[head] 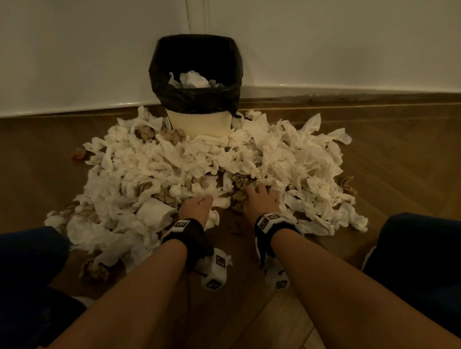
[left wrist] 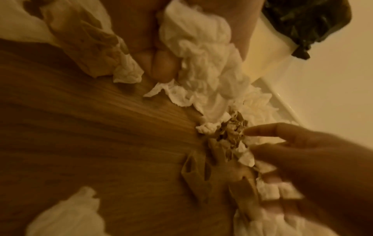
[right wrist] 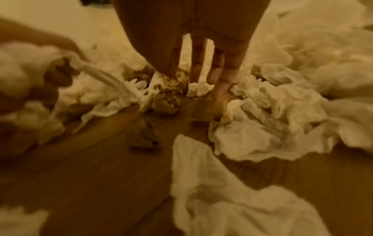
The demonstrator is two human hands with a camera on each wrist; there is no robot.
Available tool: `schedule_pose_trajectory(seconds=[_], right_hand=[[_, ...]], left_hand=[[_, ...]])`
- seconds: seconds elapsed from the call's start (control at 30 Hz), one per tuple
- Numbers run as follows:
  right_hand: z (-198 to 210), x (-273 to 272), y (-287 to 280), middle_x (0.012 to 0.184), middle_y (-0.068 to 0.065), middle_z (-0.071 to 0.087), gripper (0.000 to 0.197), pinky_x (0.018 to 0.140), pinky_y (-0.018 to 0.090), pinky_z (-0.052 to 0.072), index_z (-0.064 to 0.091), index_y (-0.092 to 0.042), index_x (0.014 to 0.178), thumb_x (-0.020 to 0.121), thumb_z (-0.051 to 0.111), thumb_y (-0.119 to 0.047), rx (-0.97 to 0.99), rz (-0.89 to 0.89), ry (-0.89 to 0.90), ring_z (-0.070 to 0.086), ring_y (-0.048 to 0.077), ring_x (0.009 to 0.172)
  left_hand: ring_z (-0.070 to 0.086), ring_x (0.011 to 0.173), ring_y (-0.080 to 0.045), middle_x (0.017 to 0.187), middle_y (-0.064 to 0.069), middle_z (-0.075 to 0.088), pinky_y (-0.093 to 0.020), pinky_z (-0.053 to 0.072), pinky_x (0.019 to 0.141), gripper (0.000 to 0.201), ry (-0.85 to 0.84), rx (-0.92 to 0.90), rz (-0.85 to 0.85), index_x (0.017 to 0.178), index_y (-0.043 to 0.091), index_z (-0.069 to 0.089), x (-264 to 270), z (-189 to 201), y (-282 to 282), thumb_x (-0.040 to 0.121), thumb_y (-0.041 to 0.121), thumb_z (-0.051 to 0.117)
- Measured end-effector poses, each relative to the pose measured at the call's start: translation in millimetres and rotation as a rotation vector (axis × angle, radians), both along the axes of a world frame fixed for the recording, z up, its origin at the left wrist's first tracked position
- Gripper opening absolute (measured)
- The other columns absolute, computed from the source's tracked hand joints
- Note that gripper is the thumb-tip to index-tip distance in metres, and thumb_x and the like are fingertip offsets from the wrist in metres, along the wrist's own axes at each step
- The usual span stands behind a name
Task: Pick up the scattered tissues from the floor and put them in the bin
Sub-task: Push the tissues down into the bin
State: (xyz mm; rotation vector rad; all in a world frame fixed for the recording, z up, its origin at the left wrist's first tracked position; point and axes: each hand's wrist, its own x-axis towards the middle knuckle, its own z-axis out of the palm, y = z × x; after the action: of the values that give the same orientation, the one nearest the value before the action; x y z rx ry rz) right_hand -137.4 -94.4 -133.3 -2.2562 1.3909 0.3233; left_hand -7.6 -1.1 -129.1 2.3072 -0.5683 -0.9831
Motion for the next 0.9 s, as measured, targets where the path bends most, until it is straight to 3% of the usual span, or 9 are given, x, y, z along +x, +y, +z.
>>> schedule_pose_trajectory(seconds=[0.07,0.13,0.23,0.4,0.6,0.73,0.77,0.83,0.9], right_hand=[[-3,2,5,0.149,0.009,0.019,0.051,0.099,0.05,0.038,0.024,-0.033,0.142,0.094,0.041,-0.04,-0.026,0.052,0.052,0.023,0.042,0.131],[-7,5,11,0.152,0.009,0.013,0.058,0.099,0.049,0.038,0.016,-0.036,0.144,0.092,0.037,-0.052,-0.076,0.06,0.106,0.022,0.045,0.131],[-14,12,20,0.154,0.012,0.008,0.064,0.102,0.048,0.032,0.011,-0.035,0.146,0.091,0.032,-0.06,-0.066,-0.001,0.159,0.023,0.045,0.131],[-25,21,27,0.153,0.016,0.006,0.054,0.105,0.046,0.027,0.016,-0.032,0.144,0.096,0.03,-0.051,-0.041,-0.052,0.161,0.021,0.041,0.135],[-38,24,22,0.153,0.01,0.007,0.058,0.101,0.048,0.036,0.029,-0.028,0.14,0.09,0.055,-0.016,0.112,-0.073,0.072,0.021,0.045,0.133],[-32,27,8,0.142,0.012,0.028,0.037,0.095,0.045,0.042,0.046,-0.016,0.127,0.092,0.042,-0.006,0.071,-0.178,-0.054,0.039,0.04,0.122],[-28,28,1,0.14,0.014,0.033,0.035,0.096,0.042,0.042,0.049,-0.015,0.126,0.093,0.041,-0.006,0.09,-0.209,-0.112,0.042,0.038,0.122],[-14,30,-12,0.134,0.014,0.046,0.032,0.095,0.036,0.043,0.055,-0.014,0.122,0.093,0.044,-0.008,0.208,-0.272,-0.279,0.048,0.033,0.119],[4,31,-25,0.116,0.014,0.057,0.026,0.077,0.035,0.051,0.058,-0.012,0.116,0.094,0.046,-0.007,0.425,-0.424,-0.547,0.059,0.028,0.096]], left_hand=[[0.045,0.082,-0.02,0.078,-0.003,0.052,-0.026,0.031,0.074,0.03,0.061,-0.034,0.086,0.068,0.012,0.058,3,1,-1,0.092,0.029,0.05],[0.053,0.097,-0.027,0.105,-0.013,0.062,-0.029,0.037,0.081,0.029,0.12,-0.078,0.157,0.098,0.0,0.066,8,0,-3,0.089,0.026,0.056],[0.044,0.124,-0.031,0.137,-0.015,0.048,-0.031,0.036,0.097,0.047,0.186,-0.091,0.271,0.13,-0.001,0.051,13,3,-5,0.089,0.02,0.057],[0.036,0.133,-0.031,0.148,-0.012,0.034,-0.03,0.031,0.104,0.056,0.311,-0.146,0.406,0.142,0.006,0.034,20,5,-7,0.091,0.013,0.056],[0.036,0.133,-0.031,0.149,-0.01,0.034,-0.032,0.031,0.107,0.056,0.395,-0.178,0.452,0.143,0.007,0.033,23,3,-8,0.092,0.012,0.054],[0.043,0.126,-0.034,0.139,-0.014,0.044,-0.037,0.038,0.103,0.048,0.396,-0.227,0.466,0.138,0.005,0.042,23,8,-10,0.091,0.008,0.052],[0.047,0.12,-0.034,0.131,-0.016,0.05,-0.037,0.042,0.097,0.044,0.37,-0.24,0.449,0.133,0.002,0.047,23,10,-11,0.09,0.007,0.051],[0.051,0.09,-0.031,0.096,-0.018,0.054,-0.031,0.045,0.071,0.021,0.361,-0.314,0.383,0.108,-0.003,0.056,24,17,-15,0.09,0.005,0.048],[0.044,0.067,-0.026,0.077,-0.01,0.048,-0.022,0.039,0.047,0.008,0.406,-0.402,0.37,0.088,0.002,0.051,26,31,-21,0.092,0.004,0.045]])
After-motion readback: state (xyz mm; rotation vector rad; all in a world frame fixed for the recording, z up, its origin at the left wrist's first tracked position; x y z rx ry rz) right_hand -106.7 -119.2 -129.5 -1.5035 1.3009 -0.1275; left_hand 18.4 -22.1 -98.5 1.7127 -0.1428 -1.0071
